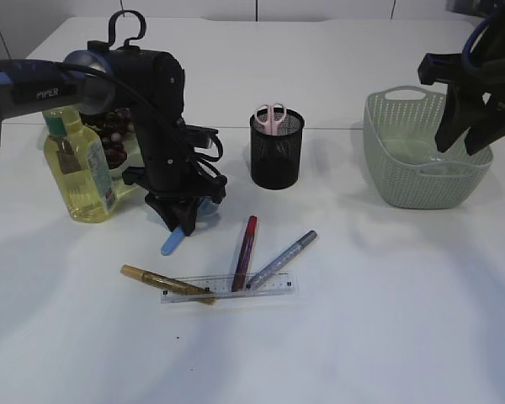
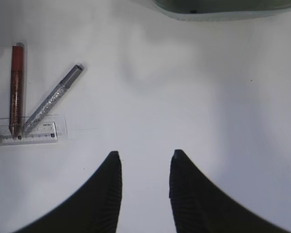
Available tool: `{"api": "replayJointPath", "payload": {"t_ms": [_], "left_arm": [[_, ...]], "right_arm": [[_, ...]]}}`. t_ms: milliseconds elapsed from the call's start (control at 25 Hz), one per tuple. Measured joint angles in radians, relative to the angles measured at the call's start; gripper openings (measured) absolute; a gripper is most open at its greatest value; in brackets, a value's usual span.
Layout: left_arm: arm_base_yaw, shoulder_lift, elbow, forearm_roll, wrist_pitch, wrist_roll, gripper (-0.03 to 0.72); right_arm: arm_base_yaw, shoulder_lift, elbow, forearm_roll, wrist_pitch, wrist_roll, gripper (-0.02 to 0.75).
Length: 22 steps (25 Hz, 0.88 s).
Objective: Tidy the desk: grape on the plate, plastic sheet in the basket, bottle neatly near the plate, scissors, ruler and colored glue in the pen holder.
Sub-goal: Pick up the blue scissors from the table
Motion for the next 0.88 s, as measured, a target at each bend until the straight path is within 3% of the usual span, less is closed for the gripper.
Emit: {"api": "replayJointPath", "payload": {"t_ms": [880], "left_arm": [[-0.048,-0.104,0.000,-0.015,0.000,0.002,0.162]], "right_arm": [[0.000,0.000,0.000,0.002,0.000,0.000,0.281]]}}
